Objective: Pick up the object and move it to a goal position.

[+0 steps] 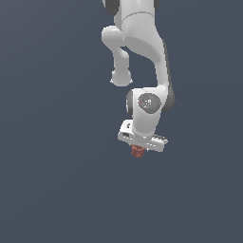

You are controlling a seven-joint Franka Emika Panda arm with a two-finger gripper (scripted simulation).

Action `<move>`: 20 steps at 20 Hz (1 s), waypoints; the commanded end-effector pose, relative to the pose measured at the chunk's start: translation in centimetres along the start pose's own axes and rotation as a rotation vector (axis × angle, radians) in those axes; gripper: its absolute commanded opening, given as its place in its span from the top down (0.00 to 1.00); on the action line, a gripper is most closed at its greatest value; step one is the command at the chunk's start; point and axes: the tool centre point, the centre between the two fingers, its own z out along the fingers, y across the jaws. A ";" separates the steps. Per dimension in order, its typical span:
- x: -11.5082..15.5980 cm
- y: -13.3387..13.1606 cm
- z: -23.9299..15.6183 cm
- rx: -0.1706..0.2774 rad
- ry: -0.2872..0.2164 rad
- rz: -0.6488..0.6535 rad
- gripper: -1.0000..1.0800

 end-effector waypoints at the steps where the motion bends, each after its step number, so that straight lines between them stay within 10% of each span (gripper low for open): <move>1: -1.3 0.5 -0.2 0.000 0.000 0.000 1.00; 20: -6.6 2.7 -0.8 0.000 0.000 0.000 1.00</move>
